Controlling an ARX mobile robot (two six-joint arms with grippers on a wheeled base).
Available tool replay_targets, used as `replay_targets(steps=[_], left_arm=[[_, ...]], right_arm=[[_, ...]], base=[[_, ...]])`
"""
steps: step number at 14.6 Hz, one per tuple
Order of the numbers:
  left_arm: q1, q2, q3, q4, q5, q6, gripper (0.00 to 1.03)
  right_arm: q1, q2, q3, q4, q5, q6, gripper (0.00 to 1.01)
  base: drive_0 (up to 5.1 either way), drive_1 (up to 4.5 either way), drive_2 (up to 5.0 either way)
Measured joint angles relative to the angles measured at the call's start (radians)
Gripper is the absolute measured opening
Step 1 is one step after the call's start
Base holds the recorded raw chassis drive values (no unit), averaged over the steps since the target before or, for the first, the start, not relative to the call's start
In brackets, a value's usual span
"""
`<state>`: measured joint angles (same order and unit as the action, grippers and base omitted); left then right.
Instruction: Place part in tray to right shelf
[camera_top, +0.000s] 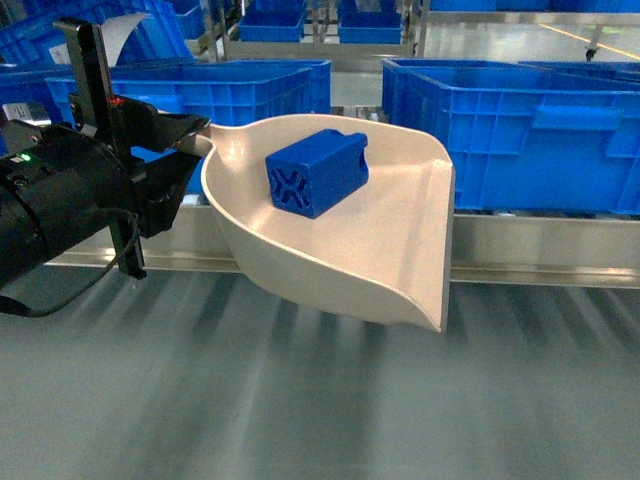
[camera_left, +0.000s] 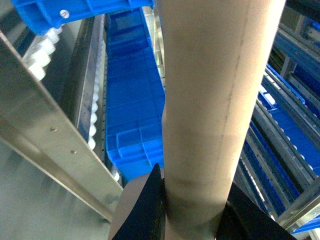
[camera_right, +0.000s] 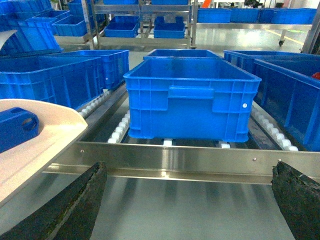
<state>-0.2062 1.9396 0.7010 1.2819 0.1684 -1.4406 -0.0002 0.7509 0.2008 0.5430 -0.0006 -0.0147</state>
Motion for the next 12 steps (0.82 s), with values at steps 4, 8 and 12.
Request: replay_targets(steps=[4,8,12], left_arm=[[0.000,0.000,0.000,-0.001,0.000,0.000,0.17],[0.000,0.000,0.000,-0.007,0.000,0.000,0.17],[0.001,0.000,0.000,-0.005,-0.002,0.000,0.17]], right_arm=[[0.000,0.000,0.000,0.001,0.000,0.000,0.98],[0.000,0.000,0.000,0.002,0.000,0.000,0.98],[0.000,0.000,0.000,0.002,0.000,0.000,0.98]], base=[[0.0,4.19,-4.1],[0.1,4.24,-4.1],[0.0,4.24,-4.1]])
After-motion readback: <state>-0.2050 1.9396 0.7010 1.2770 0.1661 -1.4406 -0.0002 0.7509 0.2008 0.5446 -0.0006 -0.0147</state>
